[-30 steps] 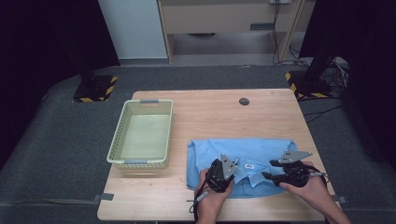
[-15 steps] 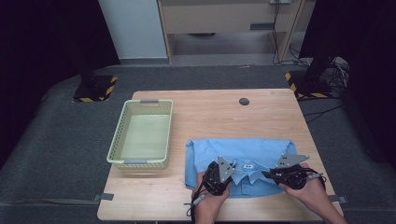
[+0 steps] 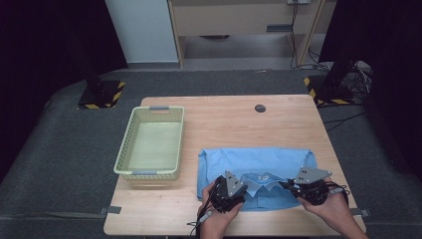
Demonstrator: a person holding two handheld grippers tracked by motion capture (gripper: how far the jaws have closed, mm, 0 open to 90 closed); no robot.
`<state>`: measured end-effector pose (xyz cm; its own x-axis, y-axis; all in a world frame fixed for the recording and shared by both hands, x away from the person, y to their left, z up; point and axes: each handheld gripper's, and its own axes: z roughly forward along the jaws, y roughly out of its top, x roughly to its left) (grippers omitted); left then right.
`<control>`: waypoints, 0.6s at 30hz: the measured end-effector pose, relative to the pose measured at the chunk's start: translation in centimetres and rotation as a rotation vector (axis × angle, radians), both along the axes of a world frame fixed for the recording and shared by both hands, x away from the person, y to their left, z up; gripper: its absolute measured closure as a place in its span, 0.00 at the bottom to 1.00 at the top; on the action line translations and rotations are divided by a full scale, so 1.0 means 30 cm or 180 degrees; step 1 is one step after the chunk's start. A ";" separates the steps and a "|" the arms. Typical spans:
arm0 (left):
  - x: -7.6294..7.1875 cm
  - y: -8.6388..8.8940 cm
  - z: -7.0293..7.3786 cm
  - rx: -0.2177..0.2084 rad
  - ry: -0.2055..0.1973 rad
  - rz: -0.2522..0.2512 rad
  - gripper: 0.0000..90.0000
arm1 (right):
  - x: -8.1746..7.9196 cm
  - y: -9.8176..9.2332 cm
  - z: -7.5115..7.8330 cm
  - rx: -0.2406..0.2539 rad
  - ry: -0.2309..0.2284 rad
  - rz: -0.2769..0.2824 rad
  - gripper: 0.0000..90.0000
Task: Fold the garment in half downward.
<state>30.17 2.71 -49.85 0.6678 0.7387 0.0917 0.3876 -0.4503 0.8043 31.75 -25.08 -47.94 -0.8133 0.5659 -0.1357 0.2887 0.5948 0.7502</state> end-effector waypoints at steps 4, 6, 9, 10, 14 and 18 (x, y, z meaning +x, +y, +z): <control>0.018 -0.021 -0.018 0.0002 0.0056 -0.0022 0.38 | -0.002 -0.001 0.002 0.0019 -0.0011 0.0023 0.94; 0.028 -0.037 -0.029 0.0020 0.0102 -0.0039 0.32 | -0.005 -0.001 0.000 -0.0003 -0.0015 0.0041 0.94; 0.041 -0.061 -0.054 0.0096 0.0176 -0.0016 0.29 | -0.017 -0.002 -0.005 -0.0023 -0.0024 0.0068 0.94; 0.041 -0.068 -0.060 0.0125 0.0176 -0.0025 0.30 | -0.020 -0.002 -0.006 -0.0029 -0.0029 0.0088 0.94; 0.037 -0.083 -0.072 0.0187 0.0114 -0.0012 0.41 | -0.025 0.002 -0.006 -0.0041 -0.0039 0.0132 0.93; 0.033 -0.074 -0.077 0.0139 0.0017 0.0114 0.56 | -0.030 0.006 -0.009 -0.0059 -0.0040 0.0143 0.91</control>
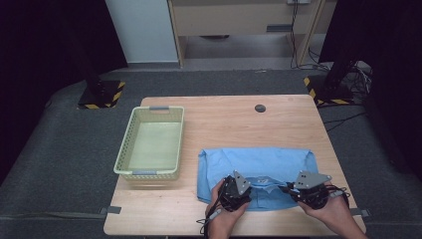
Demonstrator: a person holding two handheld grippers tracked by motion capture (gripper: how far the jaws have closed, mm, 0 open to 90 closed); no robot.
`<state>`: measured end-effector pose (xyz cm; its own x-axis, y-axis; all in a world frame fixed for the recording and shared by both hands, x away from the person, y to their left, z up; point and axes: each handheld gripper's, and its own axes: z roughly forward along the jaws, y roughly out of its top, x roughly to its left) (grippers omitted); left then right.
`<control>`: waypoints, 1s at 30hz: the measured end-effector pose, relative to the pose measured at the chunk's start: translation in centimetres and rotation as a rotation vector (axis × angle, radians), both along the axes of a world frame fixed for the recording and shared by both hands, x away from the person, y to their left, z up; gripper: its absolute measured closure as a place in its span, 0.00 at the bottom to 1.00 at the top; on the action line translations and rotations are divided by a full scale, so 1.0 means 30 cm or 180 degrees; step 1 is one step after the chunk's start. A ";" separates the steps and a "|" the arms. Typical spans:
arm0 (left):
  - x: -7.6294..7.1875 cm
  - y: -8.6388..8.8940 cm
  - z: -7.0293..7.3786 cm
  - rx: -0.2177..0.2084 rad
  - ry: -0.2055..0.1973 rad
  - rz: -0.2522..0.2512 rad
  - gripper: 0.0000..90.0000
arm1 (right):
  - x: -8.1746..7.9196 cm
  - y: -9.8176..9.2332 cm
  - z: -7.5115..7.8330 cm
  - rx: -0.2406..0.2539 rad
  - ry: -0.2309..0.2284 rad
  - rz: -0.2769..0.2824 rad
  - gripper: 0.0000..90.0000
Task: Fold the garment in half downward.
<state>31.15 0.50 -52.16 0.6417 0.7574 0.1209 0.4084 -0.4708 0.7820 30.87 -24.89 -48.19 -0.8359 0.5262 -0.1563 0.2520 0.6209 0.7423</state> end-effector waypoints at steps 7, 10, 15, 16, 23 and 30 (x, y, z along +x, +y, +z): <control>-0.020 -0.012 -0.018 0.0103 -0.0069 0.0009 0.67 | -0.023 -0.012 -0.028 -0.0133 0.0131 -0.0018 0.72; -0.027 -0.020 -0.017 0.0127 -0.0052 -0.0010 0.64 | -0.034 -0.026 -0.030 -0.0116 0.0180 -0.0016 0.67; -0.037 -0.019 -0.027 0.0266 0.0068 -0.0059 0.47 | -0.042 -0.101 -0.016 0.0107 0.0287 -0.0157 0.59; -0.038 -0.013 -0.031 0.0259 0.0110 -0.0045 0.47 | -0.042 -0.101 -0.016 0.0107 0.0287 -0.0157 0.59; -0.061 0.016 -0.004 0.0195 0.0174 -0.0043 0.35 | -0.003 -0.180 -0.038 0.0071 0.0446 -0.0656 0.61; -0.112 0.019 0.005 0.0205 0.0260 -0.0162 0.33 | 0.016 -0.213 -0.070 -0.0121 0.0522 -0.0933 0.62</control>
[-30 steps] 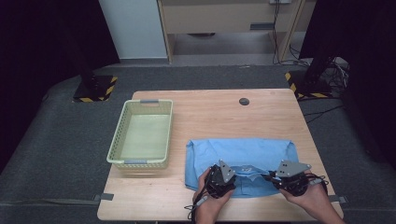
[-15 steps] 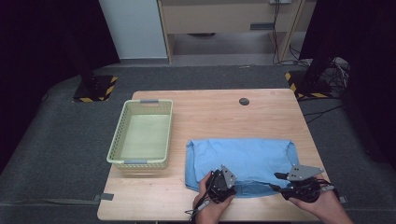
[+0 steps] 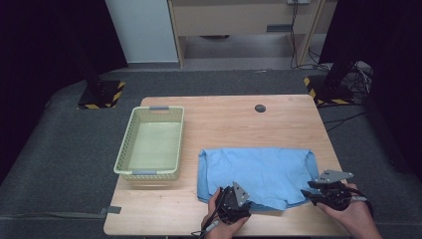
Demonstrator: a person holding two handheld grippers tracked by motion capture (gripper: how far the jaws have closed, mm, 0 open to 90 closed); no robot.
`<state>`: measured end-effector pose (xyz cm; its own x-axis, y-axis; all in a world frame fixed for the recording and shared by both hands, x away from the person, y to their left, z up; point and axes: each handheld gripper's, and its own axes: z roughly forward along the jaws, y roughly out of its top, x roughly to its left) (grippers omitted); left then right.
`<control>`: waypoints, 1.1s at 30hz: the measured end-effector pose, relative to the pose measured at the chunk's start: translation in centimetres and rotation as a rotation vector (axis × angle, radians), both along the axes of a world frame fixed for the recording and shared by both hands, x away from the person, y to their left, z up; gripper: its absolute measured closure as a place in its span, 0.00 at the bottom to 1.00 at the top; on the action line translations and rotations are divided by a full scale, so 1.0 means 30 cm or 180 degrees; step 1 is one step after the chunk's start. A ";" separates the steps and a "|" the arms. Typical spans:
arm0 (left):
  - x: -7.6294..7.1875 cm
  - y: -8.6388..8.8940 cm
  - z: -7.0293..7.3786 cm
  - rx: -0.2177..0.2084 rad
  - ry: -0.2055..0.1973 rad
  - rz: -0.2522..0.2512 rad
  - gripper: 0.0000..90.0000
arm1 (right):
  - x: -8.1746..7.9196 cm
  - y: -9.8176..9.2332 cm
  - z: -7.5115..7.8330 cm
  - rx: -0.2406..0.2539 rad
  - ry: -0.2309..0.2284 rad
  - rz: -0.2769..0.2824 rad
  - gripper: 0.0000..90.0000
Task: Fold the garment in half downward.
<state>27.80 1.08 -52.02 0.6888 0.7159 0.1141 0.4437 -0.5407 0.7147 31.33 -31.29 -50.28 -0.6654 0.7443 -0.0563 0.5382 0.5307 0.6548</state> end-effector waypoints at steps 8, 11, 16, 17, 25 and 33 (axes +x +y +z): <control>-0.074 0.034 0.049 -0.0120 0.0020 -0.0093 0.31 | 0.010 -0.017 -0.025 -0.0120 0.0072 -0.0145 0.59; -0.099 0.052 0.068 -0.0140 0.0024 -0.0132 0.30 | 0.010 -0.019 -0.023 -0.0096 0.0076 -0.0162 0.56; -0.108 0.075 0.100 -0.0193 -0.0035 -0.0129 0.29 | 0.006 -0.011 -0.003 0.0007 0.0001 -0.0167 0.40; -0.102 0.077 0.105 -0.0189 -0.0040 -0.0123 0.28 | 0.008 -0.003 0.004 0.0050 -0.0014 -0.0157 0.31; 0.027 0.098 0.144 -0.0274 0.0082 -0.0090 0.18 | 0.046 0.037 0.025 0.0158 -0.0022 -0.0112 0.07; 0.140 0.087 0.148 -0.0256 0.0242 -0.0134 0.07 | 0.087 0.050 0.018 0.0235 0.0108 -0.0008 0.06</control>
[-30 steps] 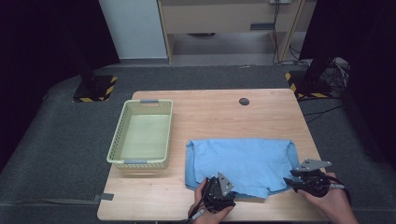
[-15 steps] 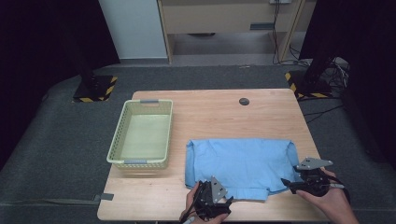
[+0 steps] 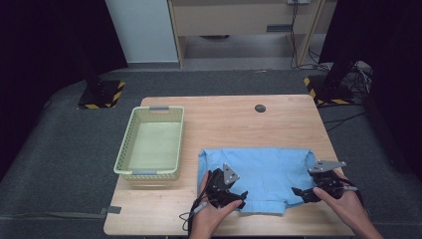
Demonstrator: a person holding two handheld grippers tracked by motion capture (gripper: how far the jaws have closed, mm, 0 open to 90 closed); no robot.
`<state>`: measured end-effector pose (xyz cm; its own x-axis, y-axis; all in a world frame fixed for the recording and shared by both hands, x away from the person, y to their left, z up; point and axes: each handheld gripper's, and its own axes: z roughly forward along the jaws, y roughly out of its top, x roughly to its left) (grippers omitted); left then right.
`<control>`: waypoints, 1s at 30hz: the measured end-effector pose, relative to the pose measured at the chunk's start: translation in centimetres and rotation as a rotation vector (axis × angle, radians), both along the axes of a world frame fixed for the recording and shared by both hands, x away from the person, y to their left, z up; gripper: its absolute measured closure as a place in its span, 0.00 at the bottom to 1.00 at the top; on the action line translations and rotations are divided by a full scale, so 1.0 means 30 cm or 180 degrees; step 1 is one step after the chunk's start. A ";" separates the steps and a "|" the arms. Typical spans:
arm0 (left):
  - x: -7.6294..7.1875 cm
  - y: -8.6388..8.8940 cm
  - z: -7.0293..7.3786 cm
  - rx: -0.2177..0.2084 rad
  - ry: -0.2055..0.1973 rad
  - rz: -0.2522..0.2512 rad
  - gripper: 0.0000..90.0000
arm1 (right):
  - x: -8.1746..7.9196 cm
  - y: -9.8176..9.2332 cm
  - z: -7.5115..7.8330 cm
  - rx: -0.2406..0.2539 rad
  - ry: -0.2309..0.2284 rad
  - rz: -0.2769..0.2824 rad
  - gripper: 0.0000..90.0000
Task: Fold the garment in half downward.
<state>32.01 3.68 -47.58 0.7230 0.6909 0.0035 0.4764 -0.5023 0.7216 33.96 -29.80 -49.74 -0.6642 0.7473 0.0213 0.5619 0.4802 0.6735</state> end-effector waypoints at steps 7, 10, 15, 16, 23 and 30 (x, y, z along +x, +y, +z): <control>0.080 -0.010 0.009 0.0048 0.0139 -0.0247 0.05 | 0.036 0.025 -0.009 0.0037 0.0199 0.0097 0.09; 0.113 -0.009 0.035 0.0045 0.0173 -0.0257 0.05 | 0.048 0.047 0.004 0.0060 0.0213 0.0186 0.09; 0.165 -0.009 0.086 0.0142 0.0155 -0.0261 0.07 | 0.056 0.067 0.012 0.0096 0.0185 0.0258 0.09; 0.174 -0.008 0.095 0.0138 0.0149 -0.0250 0.07 | 0.057 0.072 0.012 0.0104 0.0164 0.0271 0.09; 0.232 -0.001 0.139 0.0175 0.0119 -0.0233 0.07 | 0.055 0.091 0.036 0.0097 0.0013 0.0398 0.09; 0.279 0.011 0.161 0.0189 0.0173 -0.0174 0.07 | 0.045 0.138 0.066 0.0046 0.0007 0.0548 0.09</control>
<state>40.39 4.02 -42.75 0.7599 0.6501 0.0029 0.4848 -0.5697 0.6636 35.29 -25.66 -47.76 -0.7824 0.6219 0.0330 0.4737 0.5597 0.6800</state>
